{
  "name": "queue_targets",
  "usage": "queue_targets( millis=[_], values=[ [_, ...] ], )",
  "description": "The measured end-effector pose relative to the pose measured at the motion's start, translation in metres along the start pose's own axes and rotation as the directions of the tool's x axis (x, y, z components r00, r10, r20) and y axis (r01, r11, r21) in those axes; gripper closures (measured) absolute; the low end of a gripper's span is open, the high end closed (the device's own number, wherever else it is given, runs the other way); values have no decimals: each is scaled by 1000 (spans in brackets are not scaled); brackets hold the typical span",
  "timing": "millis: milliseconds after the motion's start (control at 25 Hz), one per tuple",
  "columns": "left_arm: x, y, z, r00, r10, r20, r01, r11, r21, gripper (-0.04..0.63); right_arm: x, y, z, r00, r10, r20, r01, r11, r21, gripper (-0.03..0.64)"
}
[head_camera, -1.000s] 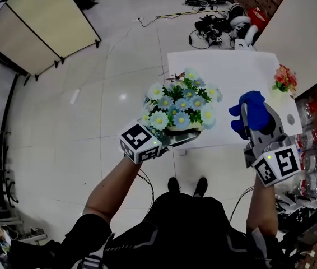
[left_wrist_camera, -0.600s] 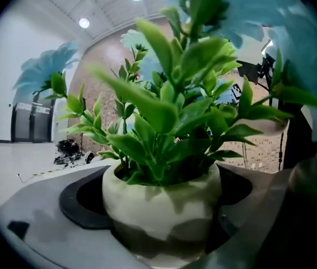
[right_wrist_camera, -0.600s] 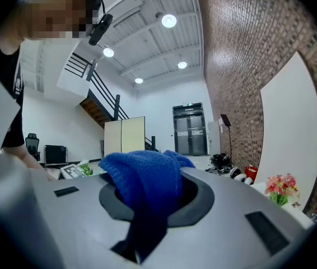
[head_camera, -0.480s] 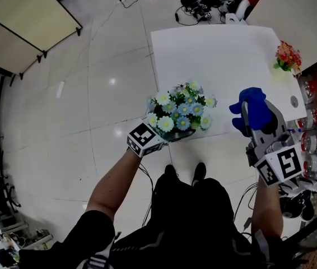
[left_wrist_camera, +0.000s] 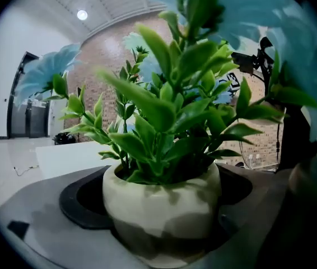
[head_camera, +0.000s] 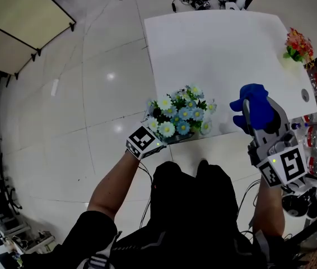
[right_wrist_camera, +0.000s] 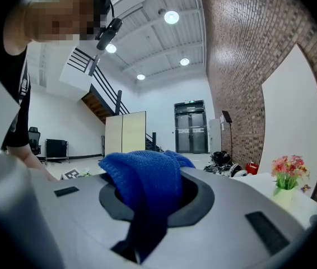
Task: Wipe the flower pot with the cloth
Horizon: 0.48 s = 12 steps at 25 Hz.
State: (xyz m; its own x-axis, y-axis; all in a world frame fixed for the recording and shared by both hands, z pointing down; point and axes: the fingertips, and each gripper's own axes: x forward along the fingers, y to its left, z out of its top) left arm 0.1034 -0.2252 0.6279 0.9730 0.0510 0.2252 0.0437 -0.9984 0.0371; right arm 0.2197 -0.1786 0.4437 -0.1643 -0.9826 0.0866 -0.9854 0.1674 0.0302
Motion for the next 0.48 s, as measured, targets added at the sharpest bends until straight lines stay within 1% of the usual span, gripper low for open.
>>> queue_targets(
  millis=[120, 240, 320, 400, 480],
  values=[
    [-1, -3, -14, 1000, 5, 1, -5, 1000, 6, 40, 5, 0, -14, 1000, 4, -1, -4, 1000, 5, 541],
    [2, -4, -19, 1000, 5, 15, -6, 1000, 21, 40, 8, -3, -24, 1000, 9, -3, -8, 1000, 4, 541],
    [3, -4, -20, 1000, 9, 25, -10, 999, 47, 40, 11, -3, -27, 1000, 9, -4, -9, 1000, 3, 541],
    [3, -5, -24, 1000, 19, 11, -20, 996, 87, 40, 13, -1, -30, 1000, 9, -6, -9, 1000, 8, 541],
    [4, -7, -27, 1000, 10, 10, -12, 992, 126, 38, 14, 1, -31, 1000, 6, -11, -6, 1000, 13, 541]
  ],
)
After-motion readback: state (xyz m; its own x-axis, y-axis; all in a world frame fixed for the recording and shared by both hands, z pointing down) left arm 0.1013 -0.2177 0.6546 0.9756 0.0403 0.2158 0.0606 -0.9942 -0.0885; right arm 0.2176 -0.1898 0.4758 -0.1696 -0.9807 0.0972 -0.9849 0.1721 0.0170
